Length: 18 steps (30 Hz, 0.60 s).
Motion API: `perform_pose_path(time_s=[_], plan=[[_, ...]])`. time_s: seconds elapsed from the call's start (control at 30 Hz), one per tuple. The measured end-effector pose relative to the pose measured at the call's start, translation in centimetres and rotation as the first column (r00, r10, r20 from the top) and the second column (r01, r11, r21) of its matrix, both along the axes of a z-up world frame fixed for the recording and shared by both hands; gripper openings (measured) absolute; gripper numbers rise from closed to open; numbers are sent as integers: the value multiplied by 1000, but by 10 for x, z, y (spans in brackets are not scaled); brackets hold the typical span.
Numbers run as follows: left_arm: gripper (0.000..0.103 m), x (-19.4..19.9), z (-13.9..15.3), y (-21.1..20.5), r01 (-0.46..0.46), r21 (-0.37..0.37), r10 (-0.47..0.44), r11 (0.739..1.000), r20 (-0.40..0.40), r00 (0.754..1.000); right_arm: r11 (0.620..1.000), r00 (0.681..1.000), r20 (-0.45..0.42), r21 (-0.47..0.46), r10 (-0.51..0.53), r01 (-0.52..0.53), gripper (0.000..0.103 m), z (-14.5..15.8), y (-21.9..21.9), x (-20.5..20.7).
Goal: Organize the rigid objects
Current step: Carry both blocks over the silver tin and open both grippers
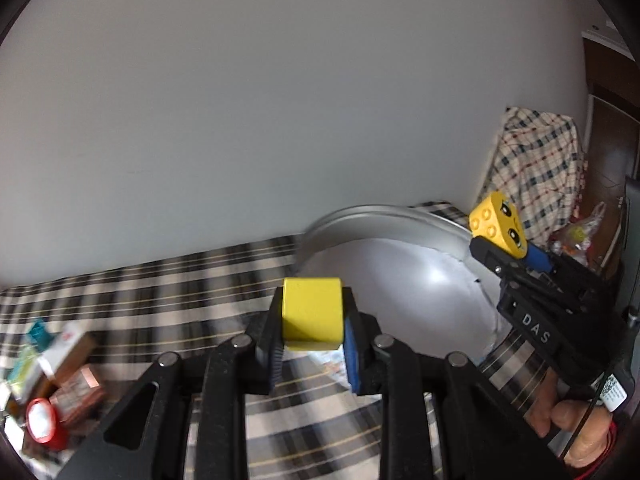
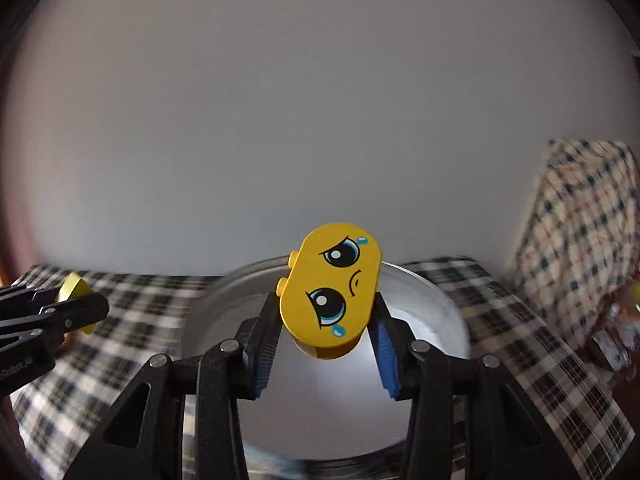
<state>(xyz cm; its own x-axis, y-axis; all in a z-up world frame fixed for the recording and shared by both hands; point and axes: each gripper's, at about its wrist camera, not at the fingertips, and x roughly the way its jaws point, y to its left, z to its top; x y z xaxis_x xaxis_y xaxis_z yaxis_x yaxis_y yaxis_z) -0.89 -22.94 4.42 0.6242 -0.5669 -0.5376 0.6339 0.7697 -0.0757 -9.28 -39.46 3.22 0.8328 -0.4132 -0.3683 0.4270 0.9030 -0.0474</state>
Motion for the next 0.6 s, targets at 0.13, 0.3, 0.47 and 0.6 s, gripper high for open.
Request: perform_pose_path(time_s=[0.13, 0.3, 0.47, 0.6], plan=[[23, 12, -16, -34, 30, 14, -29, 999, -45, 999, 998, 998, -32, 24, -50, 51, 45, -7, -29, -2], [23, 12, -28, -75, 50, 84, -46, 995, -44, 998, 991, 992, -73, 76, -103, 109, 46, -19, -53, -2], [23, 19, -40, -88, 58, 112, -49, 992, -79, 996, 990, 988, -119, 90, -100, 111, 46, -28, -57, 7], [23, 20, -52, -97, 50, 170, -39, 984, -66, 997, 990, 982, -157, 81, -103, 117, 46, -35, -54, 11]])
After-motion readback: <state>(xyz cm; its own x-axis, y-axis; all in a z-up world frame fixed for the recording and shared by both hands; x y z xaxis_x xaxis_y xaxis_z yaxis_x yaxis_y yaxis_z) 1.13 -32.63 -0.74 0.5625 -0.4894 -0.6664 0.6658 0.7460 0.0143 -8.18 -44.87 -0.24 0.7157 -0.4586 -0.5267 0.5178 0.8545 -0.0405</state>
